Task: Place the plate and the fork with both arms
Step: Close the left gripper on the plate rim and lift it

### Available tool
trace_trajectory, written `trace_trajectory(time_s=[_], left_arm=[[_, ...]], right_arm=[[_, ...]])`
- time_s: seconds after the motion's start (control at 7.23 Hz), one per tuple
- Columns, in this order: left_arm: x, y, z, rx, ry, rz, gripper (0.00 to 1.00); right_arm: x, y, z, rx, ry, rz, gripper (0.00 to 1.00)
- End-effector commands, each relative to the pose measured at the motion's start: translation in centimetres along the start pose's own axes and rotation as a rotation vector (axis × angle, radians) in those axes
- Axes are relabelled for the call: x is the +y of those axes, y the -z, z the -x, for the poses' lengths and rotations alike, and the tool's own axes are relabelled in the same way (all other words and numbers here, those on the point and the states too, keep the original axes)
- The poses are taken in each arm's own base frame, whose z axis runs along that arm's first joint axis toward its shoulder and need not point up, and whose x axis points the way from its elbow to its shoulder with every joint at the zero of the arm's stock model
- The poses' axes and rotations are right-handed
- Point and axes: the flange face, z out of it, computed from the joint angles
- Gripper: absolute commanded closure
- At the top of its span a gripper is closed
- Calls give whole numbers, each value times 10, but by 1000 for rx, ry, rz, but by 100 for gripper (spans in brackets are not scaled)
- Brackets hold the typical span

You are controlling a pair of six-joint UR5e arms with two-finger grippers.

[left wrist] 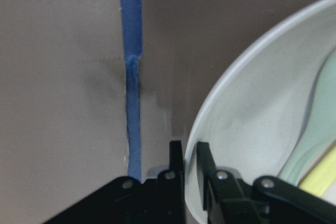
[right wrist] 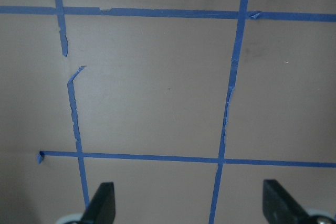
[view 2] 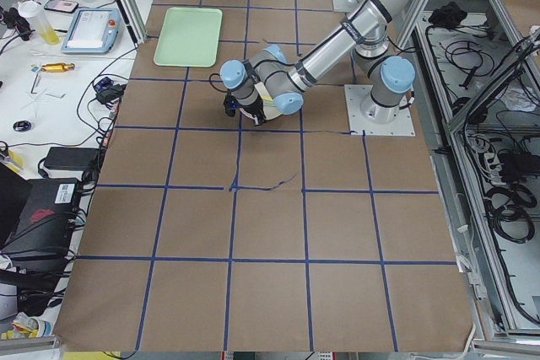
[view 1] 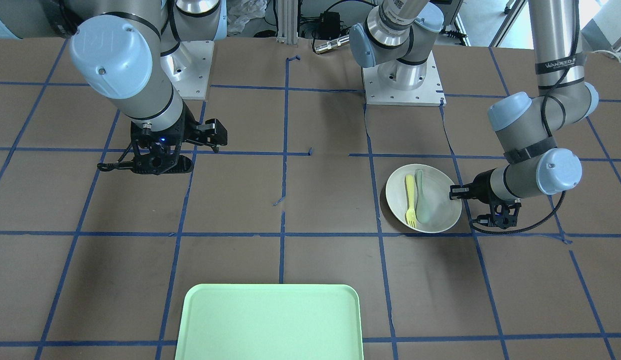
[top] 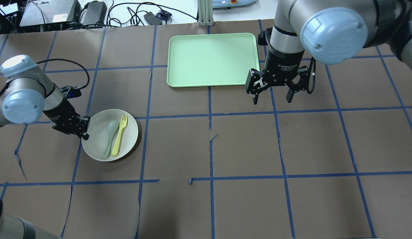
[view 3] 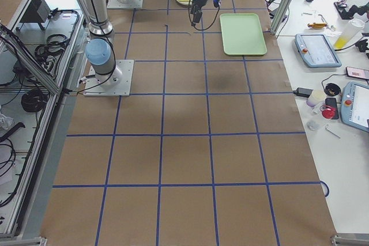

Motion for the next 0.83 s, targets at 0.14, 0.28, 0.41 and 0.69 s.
trace_trajectory(time_s=[0.14,0.28,0.41,0.69], left_arm=[[-14,60,-7,60,-45,-26,100],[-17,61,-11,114,-42,-49,100],[-24,58,-15,139,-41,-59,100],[-50,85,-67,222,-40,-140,100]], right_arm=[[0,0,0,0,1,1,0],[0,0,0,0,2,-1,0],[0,1,0,0,8,-2,0],[0,0,0,0,28,-1,0]])
